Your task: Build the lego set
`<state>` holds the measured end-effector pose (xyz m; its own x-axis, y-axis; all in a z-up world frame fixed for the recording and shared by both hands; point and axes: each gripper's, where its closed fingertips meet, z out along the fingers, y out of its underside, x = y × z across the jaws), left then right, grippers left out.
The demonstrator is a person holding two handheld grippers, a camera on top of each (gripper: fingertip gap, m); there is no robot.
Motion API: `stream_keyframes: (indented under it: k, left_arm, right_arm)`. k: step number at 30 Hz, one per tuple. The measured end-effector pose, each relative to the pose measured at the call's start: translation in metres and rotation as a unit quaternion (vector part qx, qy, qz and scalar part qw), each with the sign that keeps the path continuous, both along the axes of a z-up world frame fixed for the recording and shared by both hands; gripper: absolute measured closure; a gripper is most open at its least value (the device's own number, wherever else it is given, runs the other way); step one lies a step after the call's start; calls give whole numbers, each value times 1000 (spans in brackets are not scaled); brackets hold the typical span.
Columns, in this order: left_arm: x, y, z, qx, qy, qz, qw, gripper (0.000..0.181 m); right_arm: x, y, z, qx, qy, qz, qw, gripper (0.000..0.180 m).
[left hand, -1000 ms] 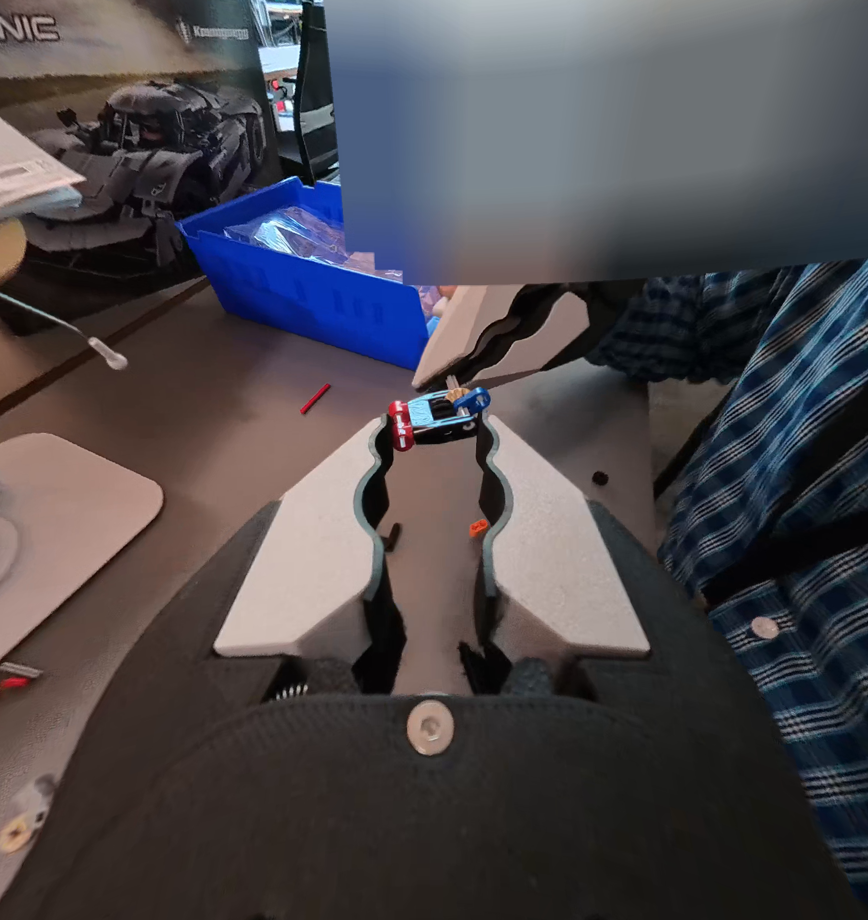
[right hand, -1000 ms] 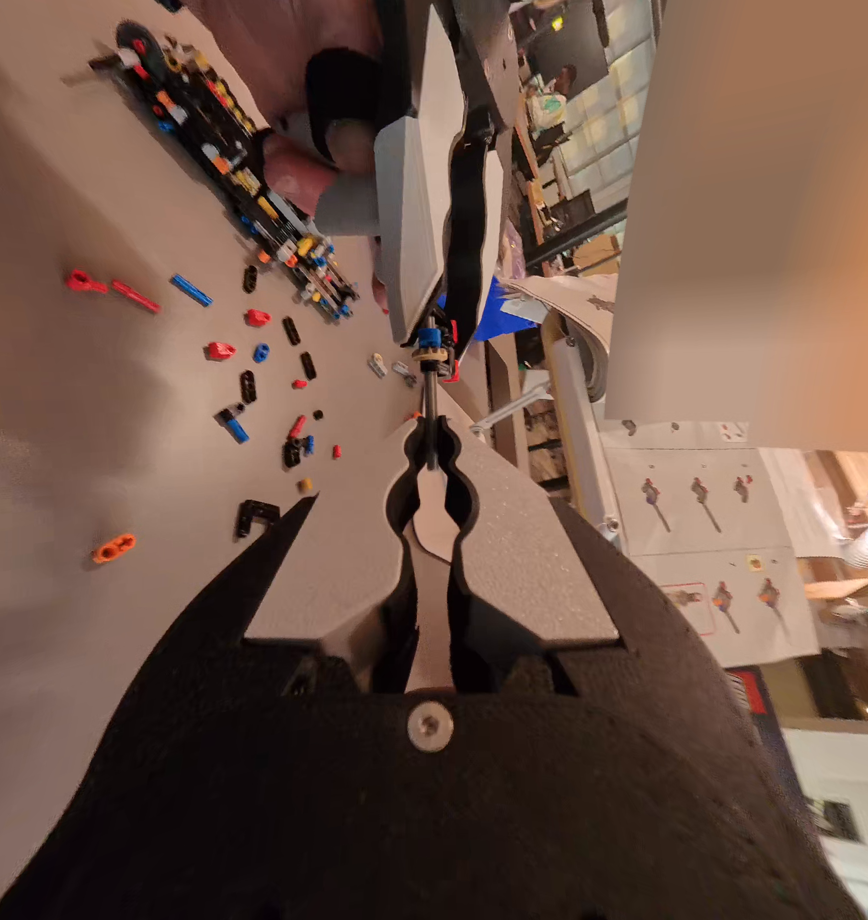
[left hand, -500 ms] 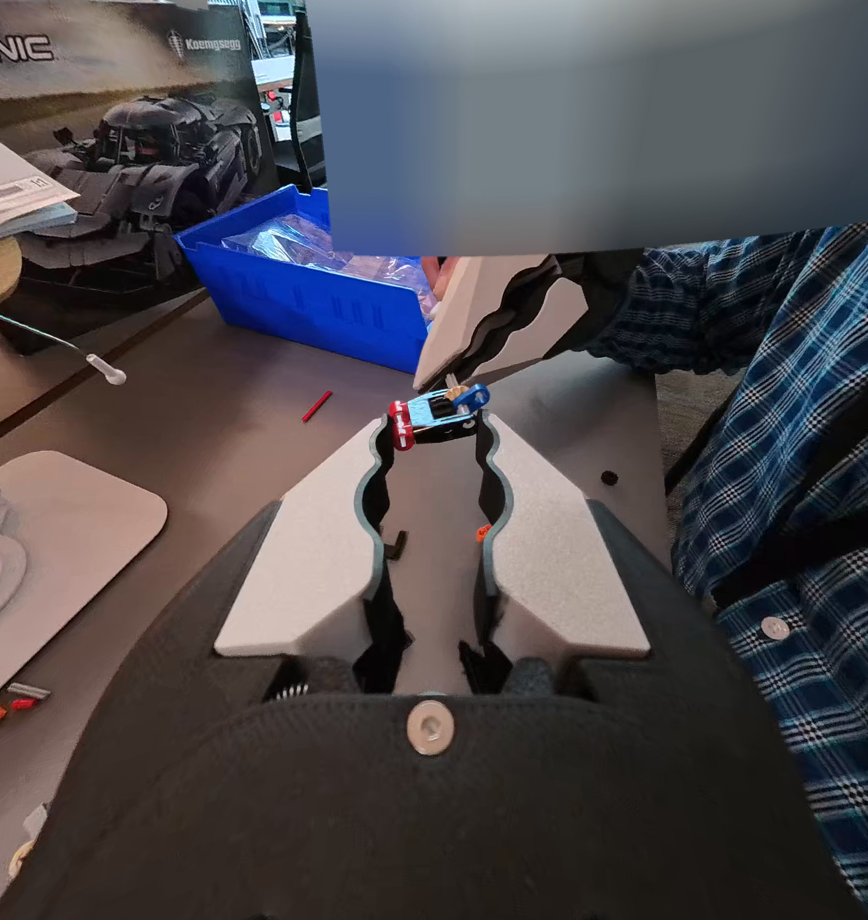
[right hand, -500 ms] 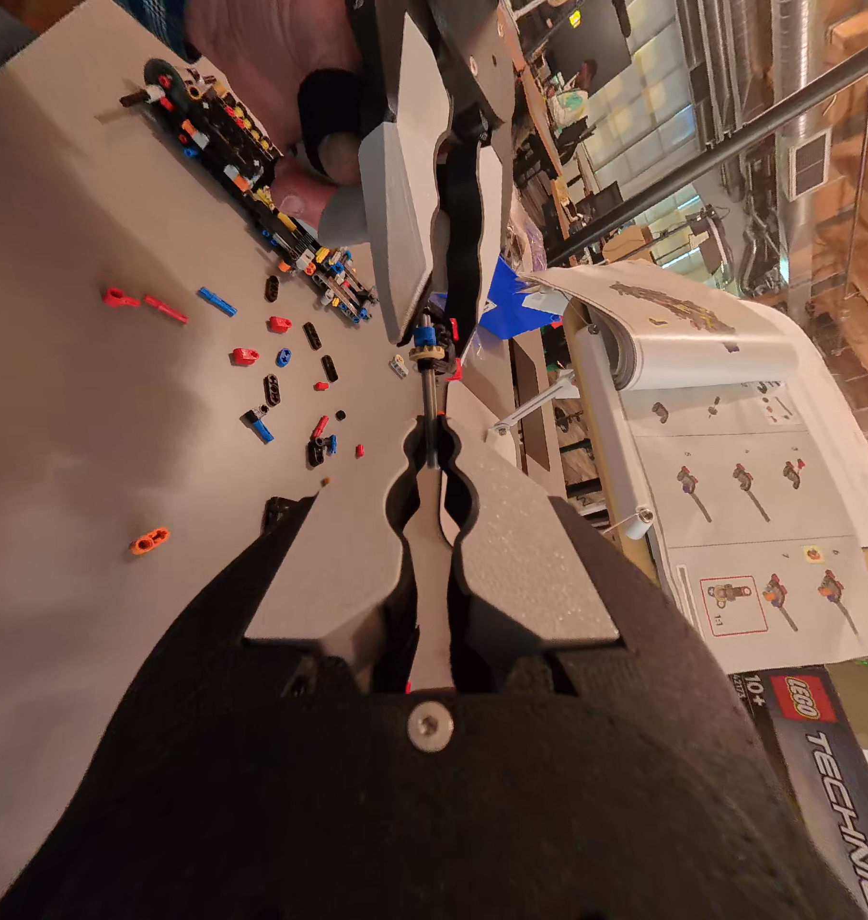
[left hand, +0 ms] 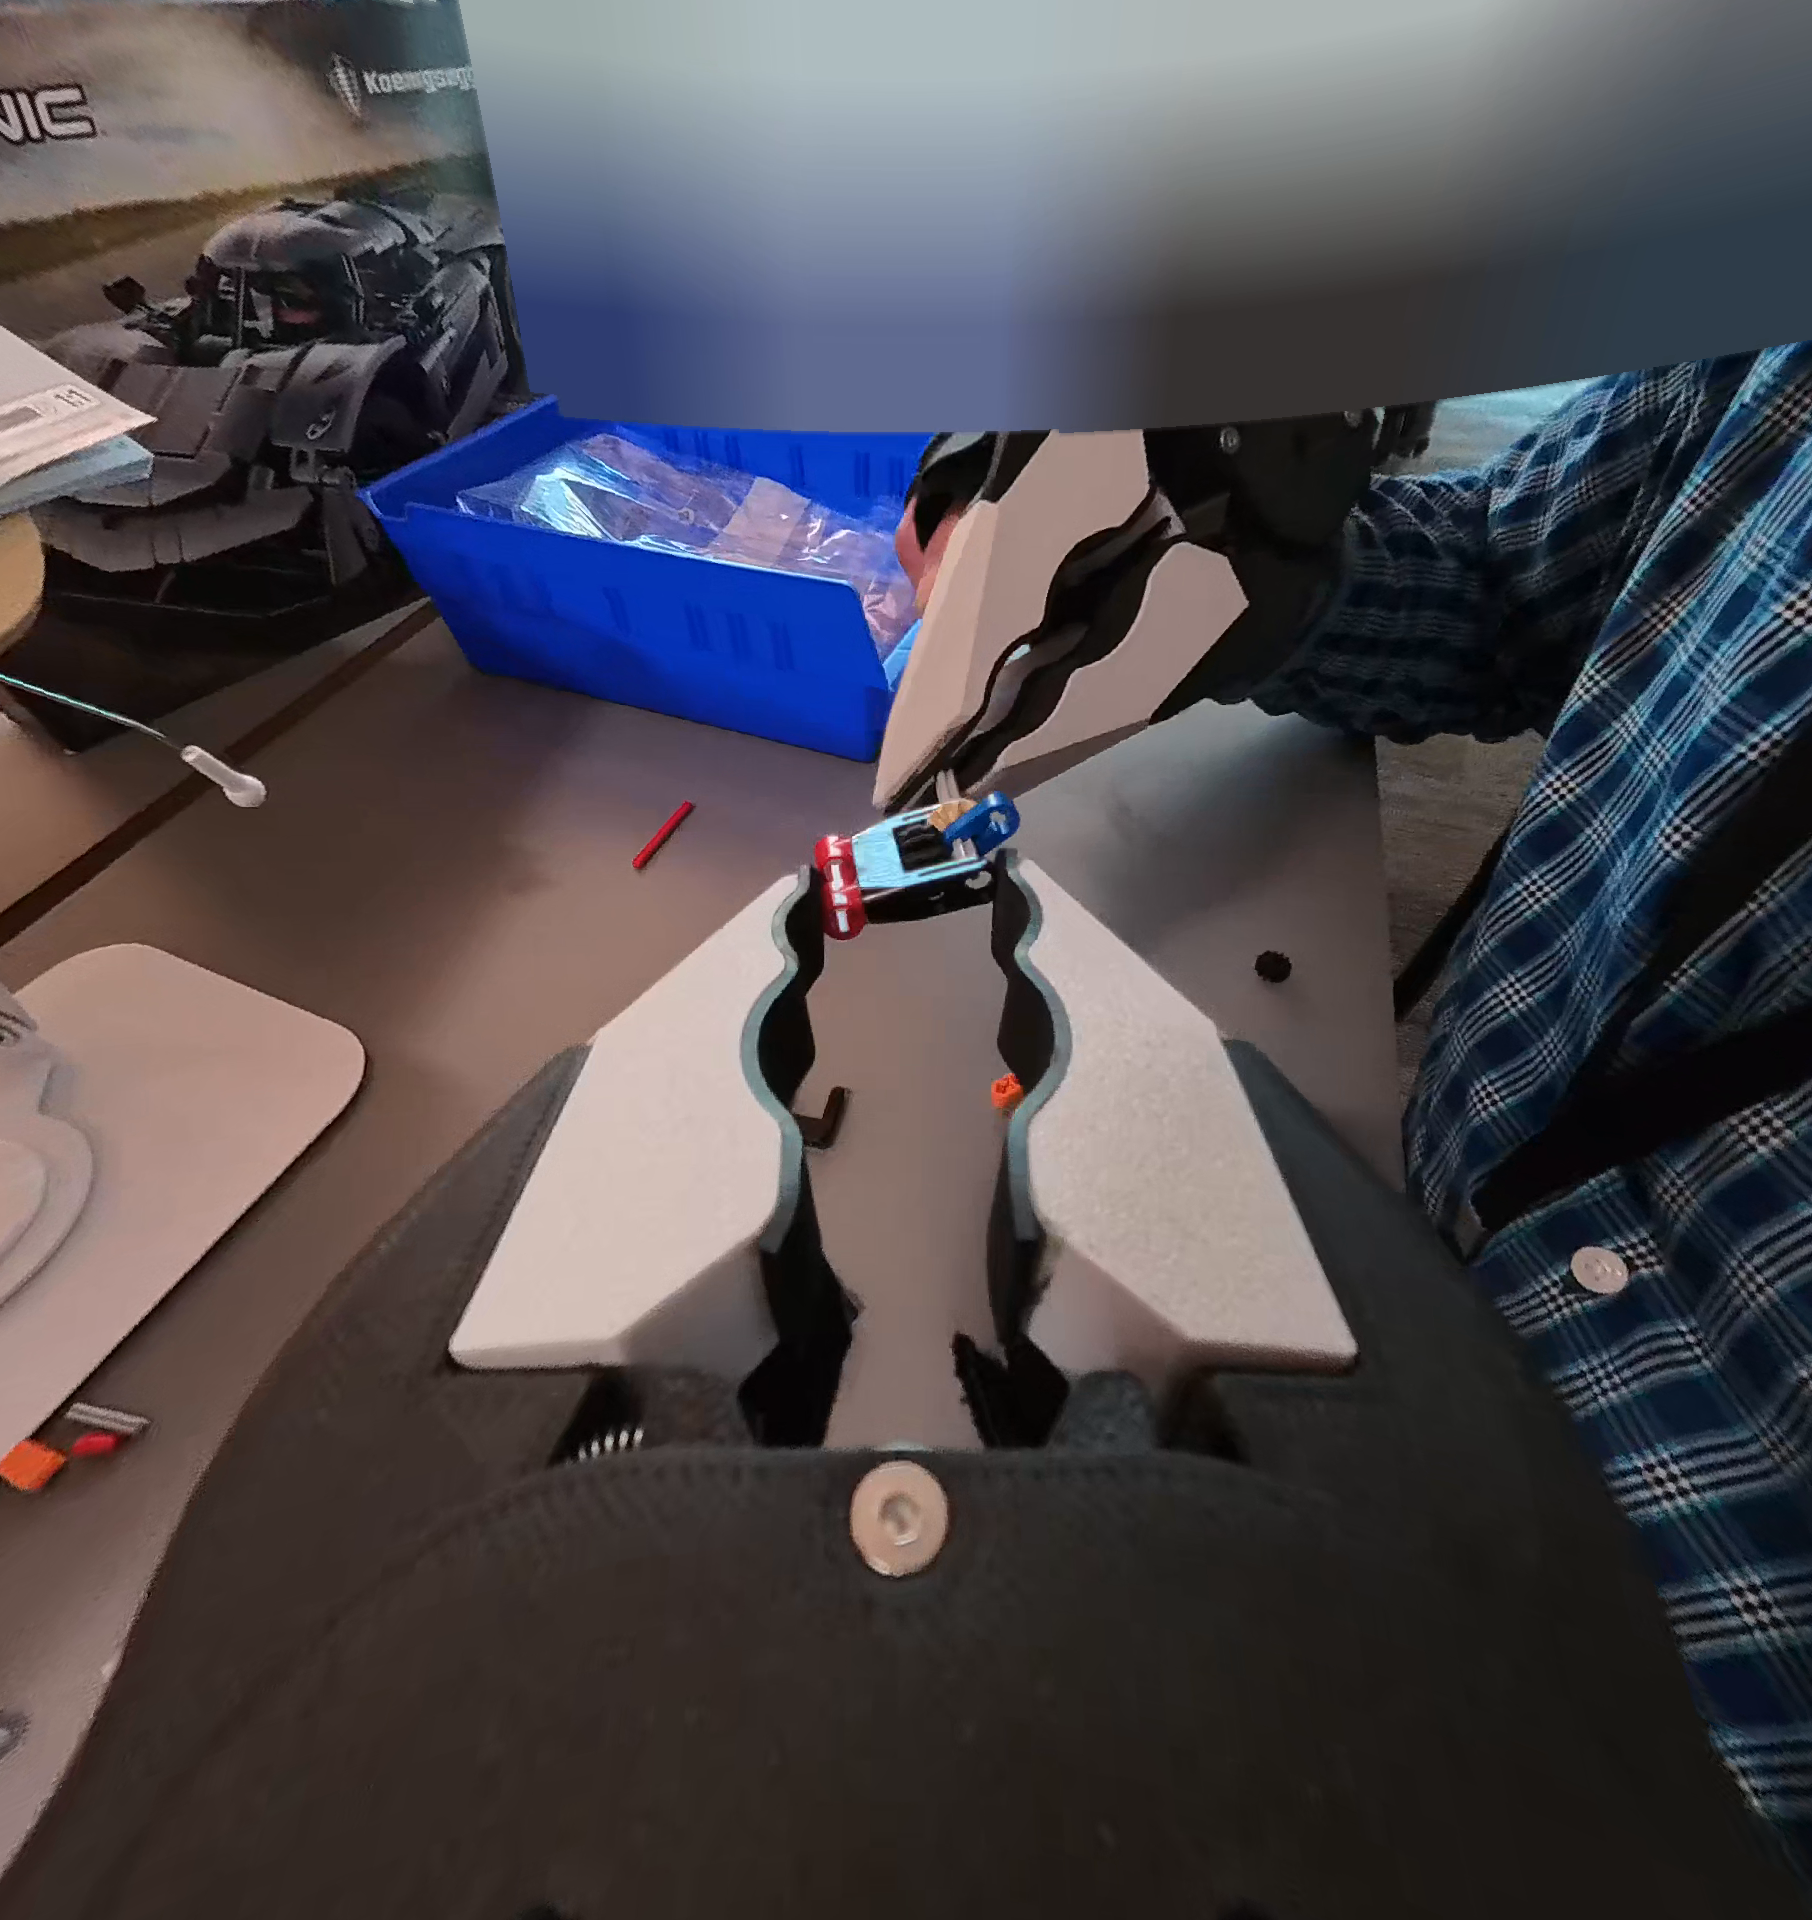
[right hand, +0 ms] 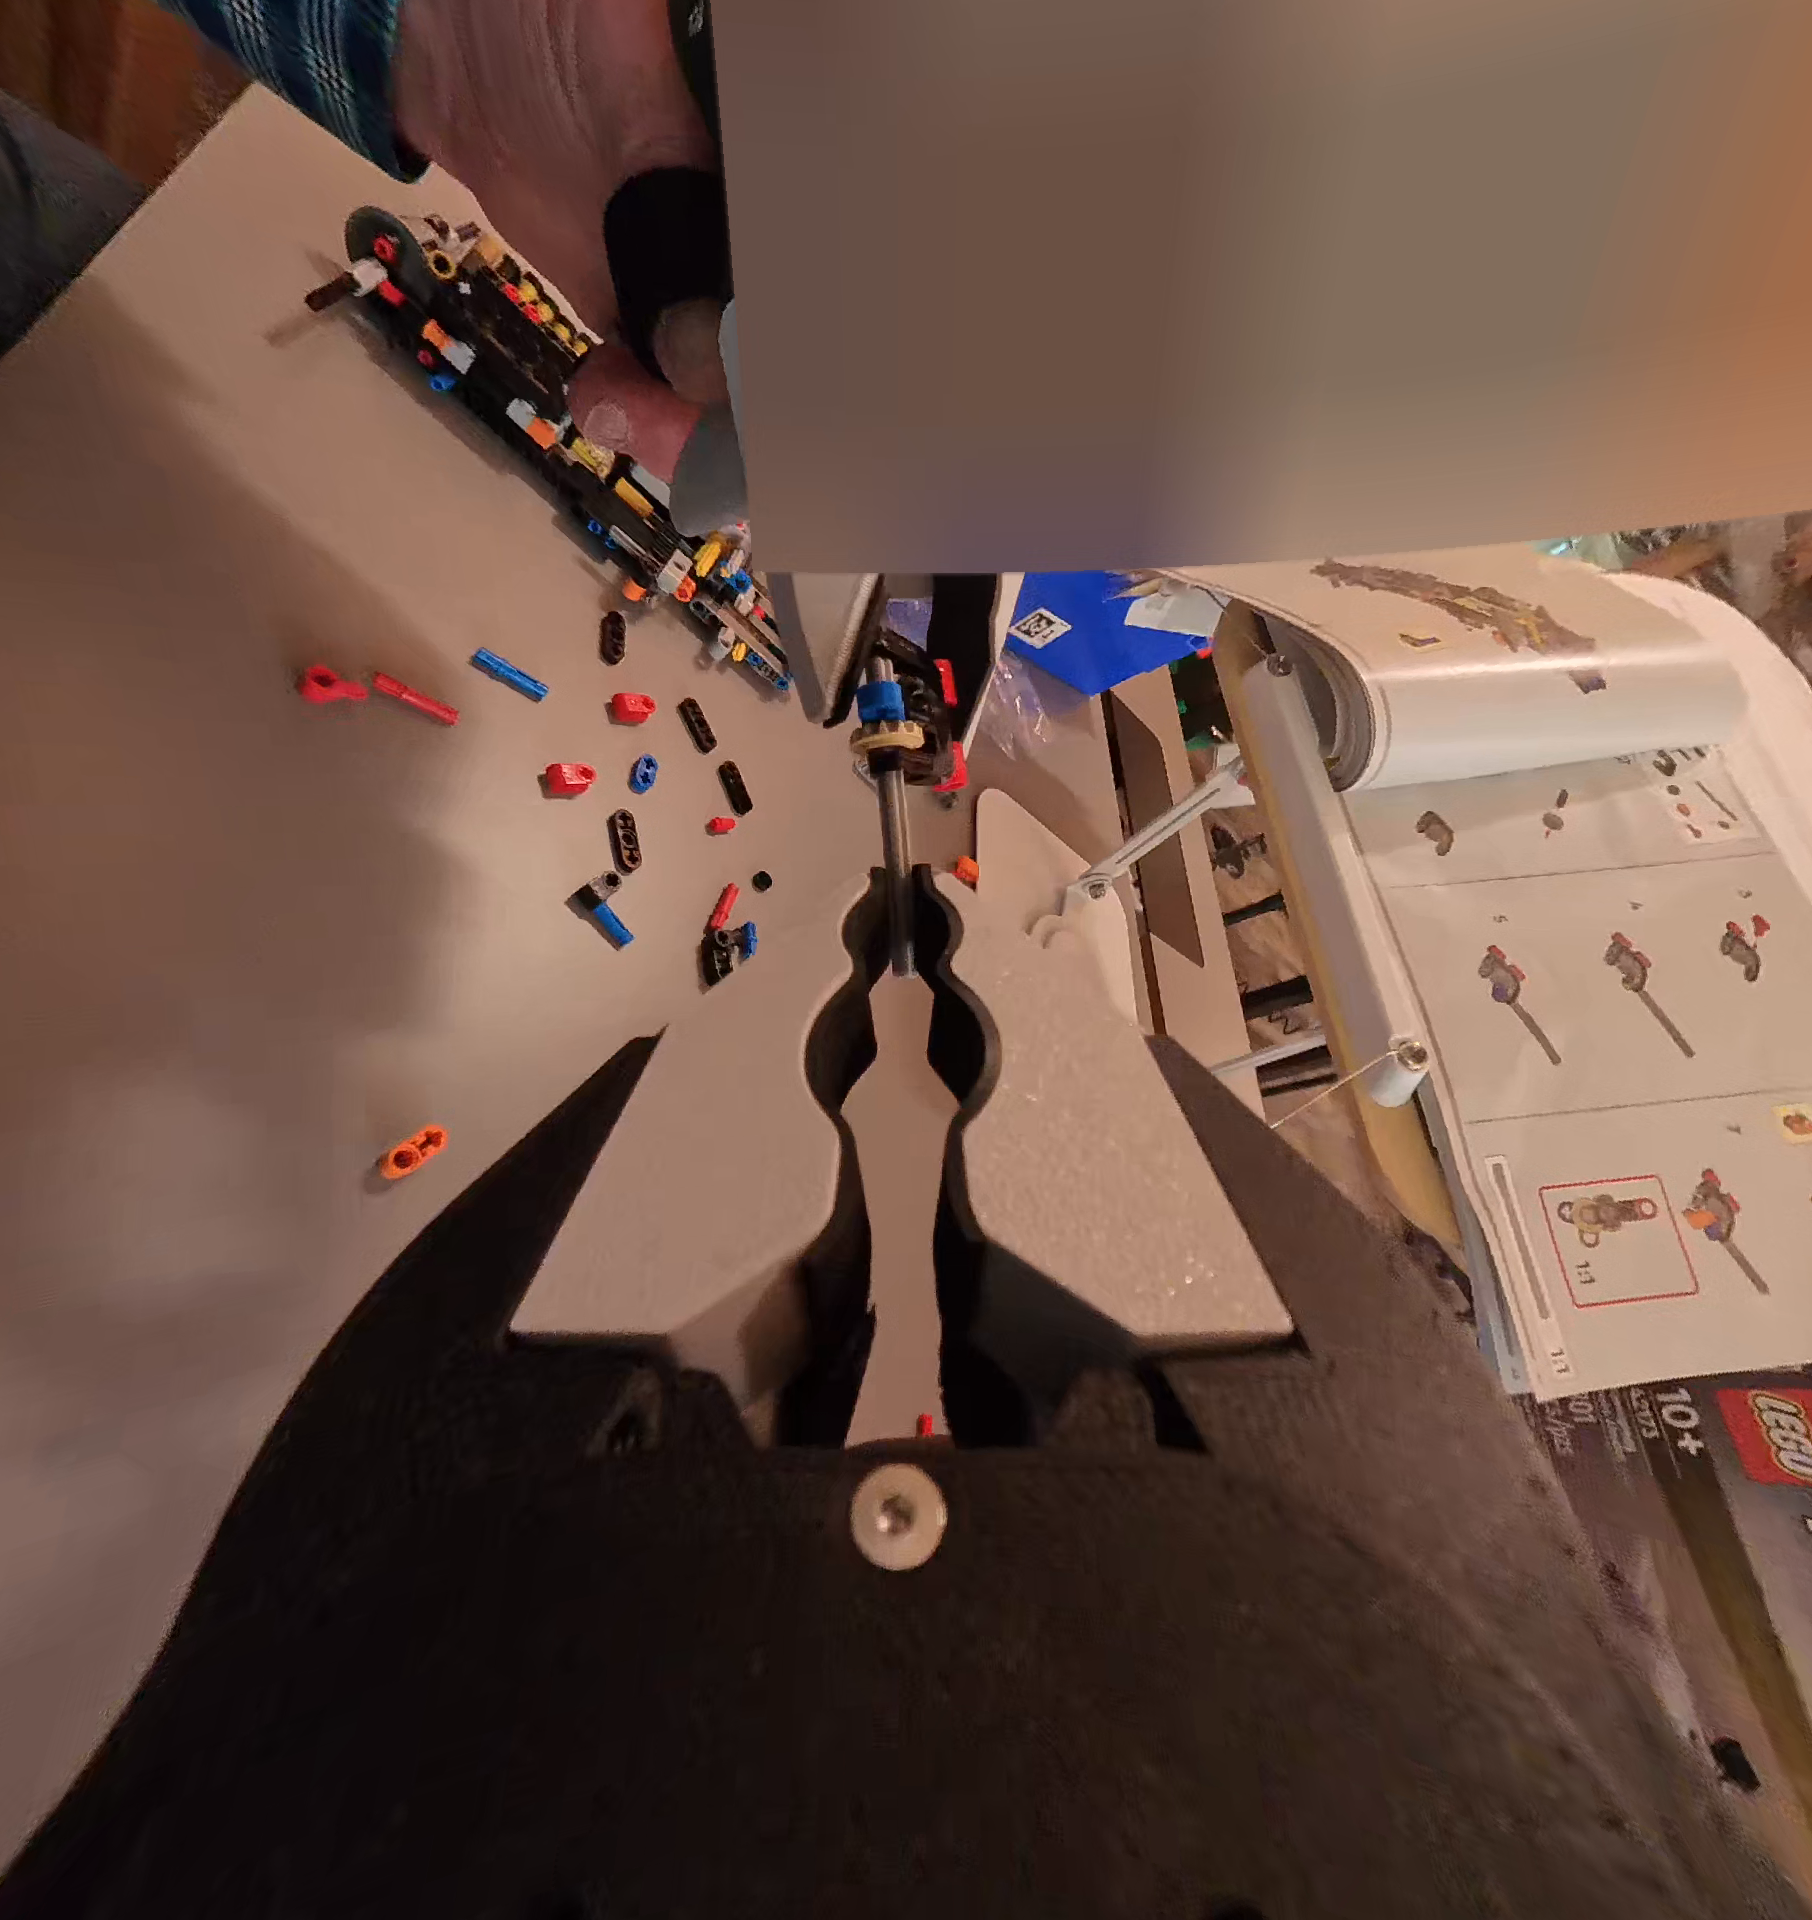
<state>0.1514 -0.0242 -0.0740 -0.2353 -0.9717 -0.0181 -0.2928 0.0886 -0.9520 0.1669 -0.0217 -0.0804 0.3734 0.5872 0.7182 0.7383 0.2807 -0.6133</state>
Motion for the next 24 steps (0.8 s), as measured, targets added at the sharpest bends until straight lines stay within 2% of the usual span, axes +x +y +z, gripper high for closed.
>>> stream_keyframes:
  k: [7, 15, 17, 22, 24]
  left_arm:
    - [2, -4, 4, -48, -10, -8, 999, 149]
    - [3, -2, 0, -94, -8, -9, 995, 150]
    - [4, -1, -8, -55, 10, 3, 998, 150]
    - [2, 2, -14, 29, 25, 31, 999, 149]
    - [0, 7, -14, 61, 14, 57, 996, 149]
  right_arm:
    - [3, -1, 6, 25, -21, 28, 999, 179]
    - [3, -3, 1, 25, -16, 5, 1000, 179]
    - [4, -1, -8, 4, -17, -3, 1000, 179]
    - [0, 2, -19, -68, 48, -12, 996, 177]
    - [-1, 2, -22, -116, 82, -20, 990, 159]
